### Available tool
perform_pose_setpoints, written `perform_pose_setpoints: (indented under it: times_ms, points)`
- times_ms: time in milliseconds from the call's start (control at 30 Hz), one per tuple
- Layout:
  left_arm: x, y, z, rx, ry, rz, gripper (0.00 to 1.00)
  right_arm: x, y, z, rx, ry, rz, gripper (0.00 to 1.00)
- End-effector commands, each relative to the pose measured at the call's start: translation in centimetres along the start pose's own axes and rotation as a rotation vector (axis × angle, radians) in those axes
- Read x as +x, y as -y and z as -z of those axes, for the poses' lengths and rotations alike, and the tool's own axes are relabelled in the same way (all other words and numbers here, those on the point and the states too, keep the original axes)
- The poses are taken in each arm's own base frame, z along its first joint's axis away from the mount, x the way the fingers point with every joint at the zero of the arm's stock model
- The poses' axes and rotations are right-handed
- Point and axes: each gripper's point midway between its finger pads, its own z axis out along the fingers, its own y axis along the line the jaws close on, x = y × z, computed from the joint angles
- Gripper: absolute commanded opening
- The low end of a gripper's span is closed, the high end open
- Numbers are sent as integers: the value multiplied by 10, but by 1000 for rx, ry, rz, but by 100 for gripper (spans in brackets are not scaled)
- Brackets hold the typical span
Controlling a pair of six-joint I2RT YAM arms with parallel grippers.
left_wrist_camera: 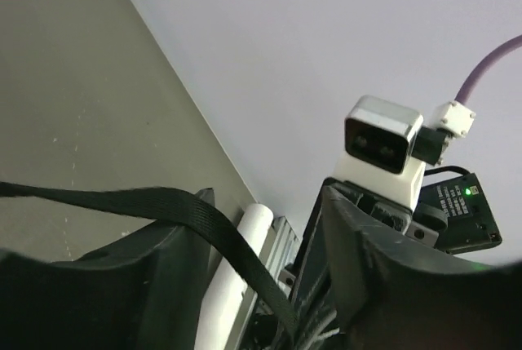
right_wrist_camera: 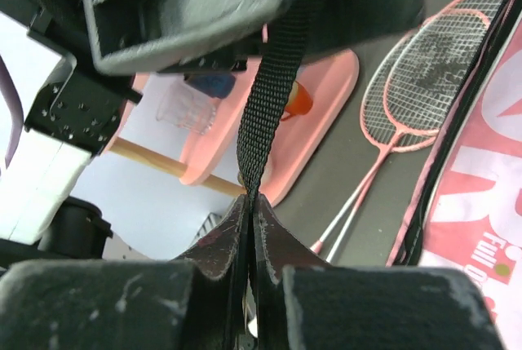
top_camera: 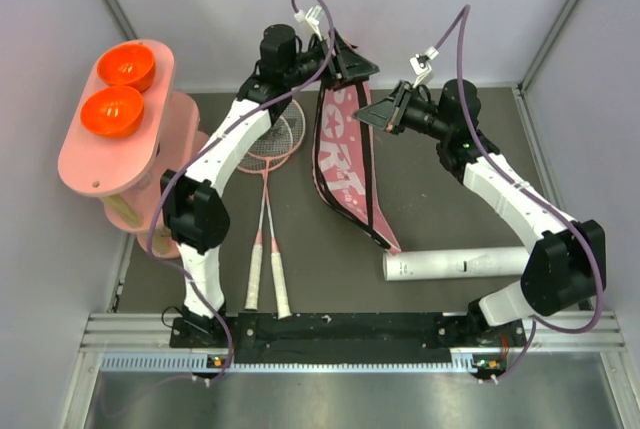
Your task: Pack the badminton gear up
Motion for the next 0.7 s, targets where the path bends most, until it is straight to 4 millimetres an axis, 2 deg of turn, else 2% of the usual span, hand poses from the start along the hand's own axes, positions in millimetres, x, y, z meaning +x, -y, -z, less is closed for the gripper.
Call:
perform_pose_setpoints:
  times_ms: [0,67,100,133,200,233,267,367,467,667]
  points:
    - [-4,35,33,-38,44,-140,65,-26,-26,-2,-89,103,29,0]
    - [5,17,41,-123,32,-133,69,-26,-24,-2,-85,104,33,0]
    - [7,21,48,-140,37,-136,70,-25,-24,-2,-85,102,35,0]
    - [15,6,52,-187,37,-114,71,-25,-24,-2,-87,102,36,0]
    - [21,12,58,-177,44,-114,72,-22,-23,-4,-88,95,35,0]
    - [33,-1,59,-192,24,-82,72,-23,-24,-4,-91,99,38,0]
    - [34,4,58,-169,29,-74,72,-21,-24,-5,-91,98,38,0]
    - [46,-3,51,-171,4,-42,72,-17,-29,-10,-99,97,42,0]
    - [53,1,45,-147,-22,-20,72,-14,-30,-13,-92,88,50,0]
    - [49,2,39,-123,4,16,73,-3,-35,-13,-95,69,71,0]
